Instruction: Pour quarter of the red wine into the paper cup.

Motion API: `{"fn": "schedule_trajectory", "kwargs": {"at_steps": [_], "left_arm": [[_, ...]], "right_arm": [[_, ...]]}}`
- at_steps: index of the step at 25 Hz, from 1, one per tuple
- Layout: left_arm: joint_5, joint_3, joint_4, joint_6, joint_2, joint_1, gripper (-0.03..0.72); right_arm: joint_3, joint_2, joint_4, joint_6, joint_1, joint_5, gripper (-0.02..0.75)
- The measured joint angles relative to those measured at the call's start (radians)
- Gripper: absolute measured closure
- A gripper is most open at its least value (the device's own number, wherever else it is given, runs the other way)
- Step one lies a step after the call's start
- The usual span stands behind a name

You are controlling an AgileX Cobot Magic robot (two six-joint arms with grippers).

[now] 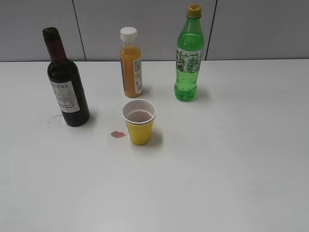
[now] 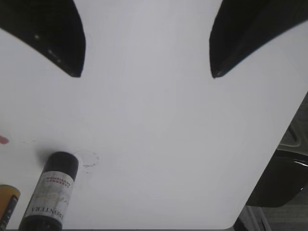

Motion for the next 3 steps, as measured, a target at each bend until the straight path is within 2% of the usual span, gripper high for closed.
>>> {"fn": "schedule_trajectory", "kwargs": {"at_steps": [3], "left_arm": [[0.000,0.000,0.000,-0.001,0.000,0.000,0.097]], "right_arm": [[0.000,0.000,0.001,0.000,0.000,0.000,0.158]]}}
